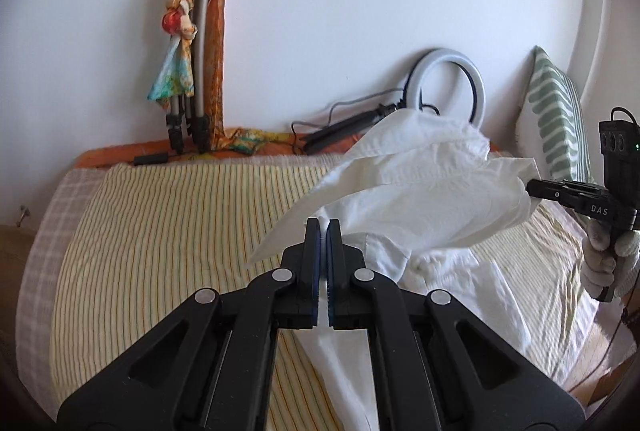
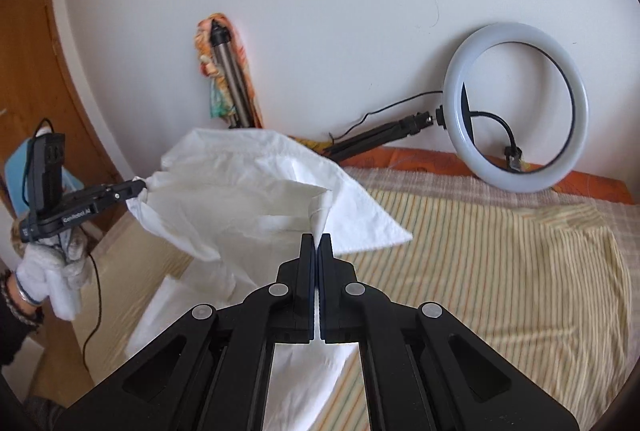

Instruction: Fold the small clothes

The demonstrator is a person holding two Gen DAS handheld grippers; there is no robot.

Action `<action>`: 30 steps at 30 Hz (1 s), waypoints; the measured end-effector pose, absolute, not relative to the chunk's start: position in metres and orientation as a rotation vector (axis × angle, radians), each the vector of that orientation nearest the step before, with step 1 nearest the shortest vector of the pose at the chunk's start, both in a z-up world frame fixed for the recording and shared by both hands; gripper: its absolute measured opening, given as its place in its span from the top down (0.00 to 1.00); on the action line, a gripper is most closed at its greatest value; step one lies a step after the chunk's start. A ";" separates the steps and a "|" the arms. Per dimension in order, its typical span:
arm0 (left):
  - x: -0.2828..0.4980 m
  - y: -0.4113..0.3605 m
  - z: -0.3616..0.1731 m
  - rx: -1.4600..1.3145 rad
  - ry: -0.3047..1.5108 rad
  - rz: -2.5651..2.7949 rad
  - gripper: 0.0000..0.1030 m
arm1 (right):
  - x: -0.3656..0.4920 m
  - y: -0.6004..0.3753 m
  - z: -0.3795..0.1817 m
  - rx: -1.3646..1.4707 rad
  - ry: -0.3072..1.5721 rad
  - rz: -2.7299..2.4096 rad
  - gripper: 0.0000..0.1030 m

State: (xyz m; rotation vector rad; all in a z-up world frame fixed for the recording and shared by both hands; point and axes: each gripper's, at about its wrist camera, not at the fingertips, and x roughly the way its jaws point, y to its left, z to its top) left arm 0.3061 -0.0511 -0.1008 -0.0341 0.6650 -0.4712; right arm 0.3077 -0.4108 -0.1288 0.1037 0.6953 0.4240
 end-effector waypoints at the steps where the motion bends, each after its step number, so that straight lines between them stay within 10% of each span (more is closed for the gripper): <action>1: 0.294 -0.050 -0.106 -0.030 0.672 -0.471 1.00 | 0.297 -0.410 -0.132 0.108 0.699 0.427 1.00; 19: 0.157 -0.034 -0.168 0.085 0.731 -0.517 0.99 | 0.160 -0.406 -0.194 -0.030 0.717 0.357 0.98; 24: 0.170 0.000 -0.159 -0.177 0.798 -0.554 0.71 | 0.154 -0.443 -0.186 0.199 0.745 0.357 0.66; 30: 0.211 -0.005 -0.179 -0.380 0.944 -0.576 0.61 | 0.182 -0.446 -0.192 0.495 0.846 0.458 0.64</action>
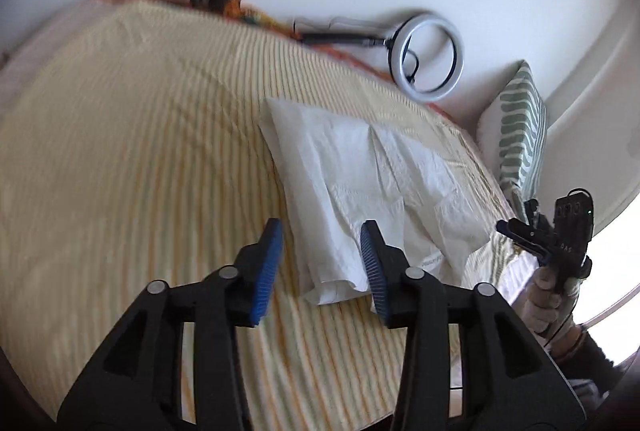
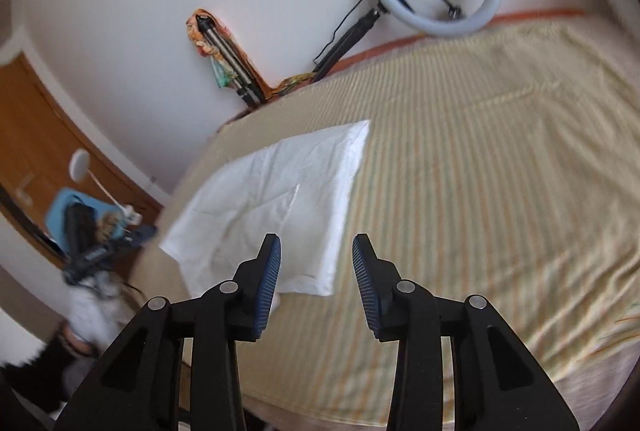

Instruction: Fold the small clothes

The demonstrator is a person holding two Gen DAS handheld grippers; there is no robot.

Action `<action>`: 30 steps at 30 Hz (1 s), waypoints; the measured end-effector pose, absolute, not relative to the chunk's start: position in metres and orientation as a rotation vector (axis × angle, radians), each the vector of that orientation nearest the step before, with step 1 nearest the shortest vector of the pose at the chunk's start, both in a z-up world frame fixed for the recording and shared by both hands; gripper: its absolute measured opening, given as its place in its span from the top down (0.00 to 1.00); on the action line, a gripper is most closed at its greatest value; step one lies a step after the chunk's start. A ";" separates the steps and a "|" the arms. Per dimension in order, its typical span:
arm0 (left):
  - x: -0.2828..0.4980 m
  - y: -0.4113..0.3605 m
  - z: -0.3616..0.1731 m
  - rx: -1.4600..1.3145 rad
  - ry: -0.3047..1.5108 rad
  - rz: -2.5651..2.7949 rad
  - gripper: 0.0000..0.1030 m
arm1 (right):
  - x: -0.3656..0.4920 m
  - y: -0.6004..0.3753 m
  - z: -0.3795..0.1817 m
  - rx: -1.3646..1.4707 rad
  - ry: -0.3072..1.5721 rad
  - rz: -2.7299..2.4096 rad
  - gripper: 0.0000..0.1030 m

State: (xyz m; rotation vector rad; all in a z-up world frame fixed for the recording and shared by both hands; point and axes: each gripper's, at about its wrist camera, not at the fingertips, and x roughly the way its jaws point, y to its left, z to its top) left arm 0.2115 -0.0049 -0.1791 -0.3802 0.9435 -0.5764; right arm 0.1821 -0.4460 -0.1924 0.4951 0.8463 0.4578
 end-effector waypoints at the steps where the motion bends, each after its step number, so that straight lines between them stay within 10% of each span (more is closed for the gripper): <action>1: 0.217 -0.009 -0.188 -0.406 0.982 -0.588 0.61 | 0.186 -0.440 -0.196 0.497 0.870 0.459 0.64; 2: 0.220 -0.010 -0.193 -0.426 1.000 -0.585 0.62 | 0.189 -0.433 -0.201 0.486 0.896 0.448 0.64; 4: 0.226 -0.012 -0.205 -0.495 1.049 -0.609 1.00 | 0.195 -0.423 -0.209 0.482 0.931 0.452 0.64; 6: 0.225 -0.013 -0.205 -0.500 1.046 -0.605 1.00 | 0.197 -0.416 -0.216 0.508 0.964 0.495 0.97; 18: 0.210 -0.005 -0.219 -0.447 1.062 -0.563 0.98 | 0.184 -0.430 -0.244 0.567 1.011 0.455 0.98; 30: 0.235 -0.038 -0.134 -0.114 0.817 -0.530 0.97 | 0.218 -0.404 -0.142 0.172 0.813 0.488 0.93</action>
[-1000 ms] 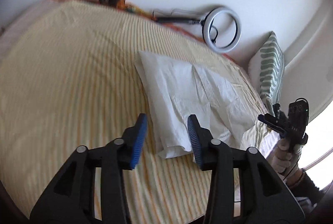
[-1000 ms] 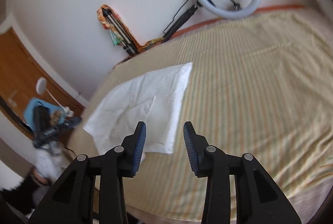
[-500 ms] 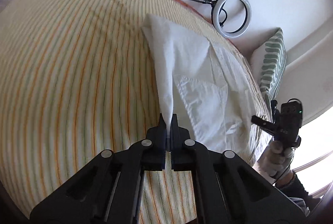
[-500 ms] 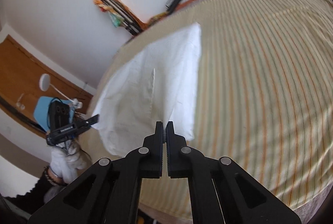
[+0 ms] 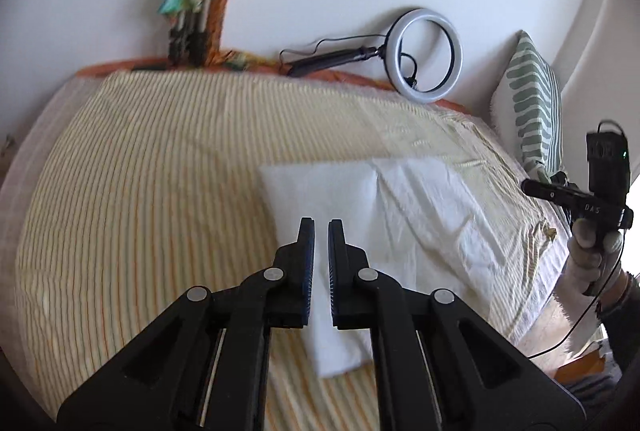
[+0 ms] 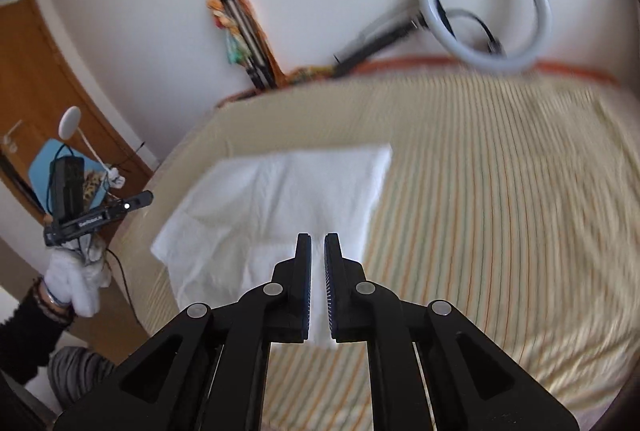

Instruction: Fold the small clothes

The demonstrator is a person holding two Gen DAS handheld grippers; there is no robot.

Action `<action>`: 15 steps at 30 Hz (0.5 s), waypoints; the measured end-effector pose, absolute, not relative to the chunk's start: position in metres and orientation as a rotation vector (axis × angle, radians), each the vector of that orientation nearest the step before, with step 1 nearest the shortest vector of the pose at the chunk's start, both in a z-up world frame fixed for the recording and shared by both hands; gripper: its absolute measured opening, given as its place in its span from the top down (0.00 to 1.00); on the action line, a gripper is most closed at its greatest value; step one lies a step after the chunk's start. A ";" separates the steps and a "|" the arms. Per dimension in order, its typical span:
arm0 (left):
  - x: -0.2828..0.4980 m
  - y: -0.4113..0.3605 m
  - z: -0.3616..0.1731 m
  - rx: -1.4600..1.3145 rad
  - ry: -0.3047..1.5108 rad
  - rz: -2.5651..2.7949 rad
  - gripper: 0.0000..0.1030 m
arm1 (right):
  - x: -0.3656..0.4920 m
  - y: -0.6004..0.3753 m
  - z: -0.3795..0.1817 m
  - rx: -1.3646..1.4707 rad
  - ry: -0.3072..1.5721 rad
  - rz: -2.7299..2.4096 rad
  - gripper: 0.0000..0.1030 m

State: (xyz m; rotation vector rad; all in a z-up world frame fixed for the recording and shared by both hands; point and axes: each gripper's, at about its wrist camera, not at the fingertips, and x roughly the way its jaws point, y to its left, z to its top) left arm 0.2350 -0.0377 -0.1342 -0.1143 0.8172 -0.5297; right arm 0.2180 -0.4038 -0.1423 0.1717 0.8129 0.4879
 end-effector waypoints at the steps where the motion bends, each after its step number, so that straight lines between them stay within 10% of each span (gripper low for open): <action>1: 0.242 -0.046 -0.132 -0.091 0.809 -0.528 0.97 | 0.228 -0.397 -0.139 0.136 0.802 0.495 0.93; 15: 0.313 -0.110 -0.185 0.097 0.933 -0.533 0.97 | 0.324 -0.335 -0.204 -0.020 0.933 0.521 0.93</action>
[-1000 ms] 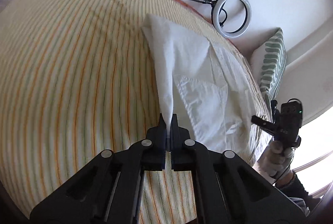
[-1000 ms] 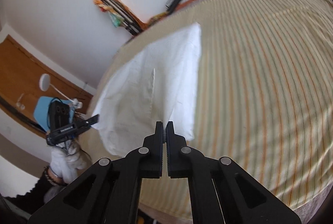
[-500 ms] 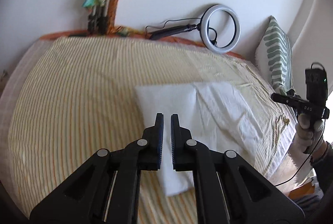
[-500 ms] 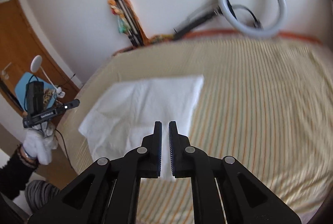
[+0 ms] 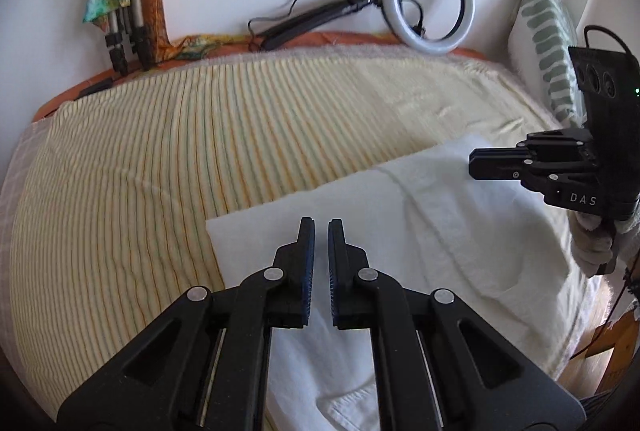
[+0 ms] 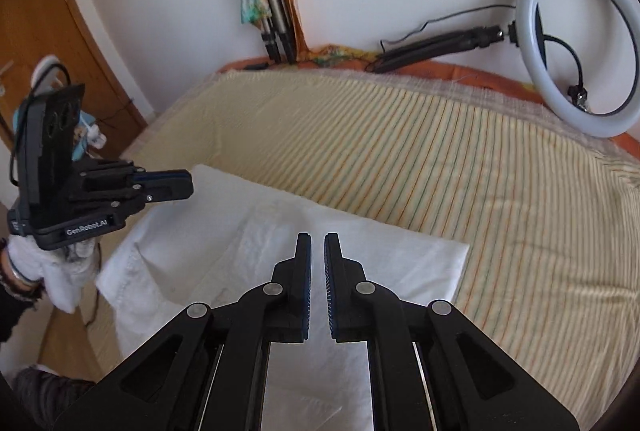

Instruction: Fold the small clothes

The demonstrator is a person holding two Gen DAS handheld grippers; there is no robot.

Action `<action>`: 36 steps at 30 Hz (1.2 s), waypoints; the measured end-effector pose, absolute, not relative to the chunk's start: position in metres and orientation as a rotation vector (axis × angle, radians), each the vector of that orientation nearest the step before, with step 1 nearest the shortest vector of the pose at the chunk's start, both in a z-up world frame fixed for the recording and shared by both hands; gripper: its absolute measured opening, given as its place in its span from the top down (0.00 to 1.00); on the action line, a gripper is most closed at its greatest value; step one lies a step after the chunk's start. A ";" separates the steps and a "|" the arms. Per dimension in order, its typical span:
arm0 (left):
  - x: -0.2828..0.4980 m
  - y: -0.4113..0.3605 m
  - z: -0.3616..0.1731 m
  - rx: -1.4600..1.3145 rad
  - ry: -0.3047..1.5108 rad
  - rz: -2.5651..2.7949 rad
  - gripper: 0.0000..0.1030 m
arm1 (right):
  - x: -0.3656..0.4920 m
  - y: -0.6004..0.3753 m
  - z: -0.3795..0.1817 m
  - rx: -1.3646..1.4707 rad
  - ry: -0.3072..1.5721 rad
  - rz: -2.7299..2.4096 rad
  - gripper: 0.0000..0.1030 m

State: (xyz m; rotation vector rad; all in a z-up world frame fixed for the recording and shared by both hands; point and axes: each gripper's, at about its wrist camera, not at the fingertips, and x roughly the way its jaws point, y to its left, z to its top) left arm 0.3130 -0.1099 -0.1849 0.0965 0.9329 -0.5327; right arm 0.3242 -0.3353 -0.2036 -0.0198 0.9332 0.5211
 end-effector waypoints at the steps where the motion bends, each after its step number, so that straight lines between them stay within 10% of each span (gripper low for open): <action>1: 0.314 -0.109 -0.191 0.099 0.943 -0.529 0.97 | 0.326 -0.334 -0.211 -0.034 0.950 0.517 0.93; 14: 0.314 -0.081 -0.187 -0.030 0.870 -0.510 0.97 | 0.329 -0.359 -0.208 0.029 0.929 0.520 0.97; 18: 0.328 -0.072 -0.192 -0.045 0.917 -0.476 0.97 | 0.340 -0.378 -0.208 0.105 0.932 0.458 0.80; 31: 0.333 -0.058 -0.217 -0.009 0.968 -0.367 0.97 | 0.345 -0.400 -0.230 0.117 1.002 0.330 0.88; 36: 0.317 -0.019 -0.197 -0.184 0.962 -0.398 0.95 | 0.319 -0.425 -0.208 0.195 1.027 0.328 0.72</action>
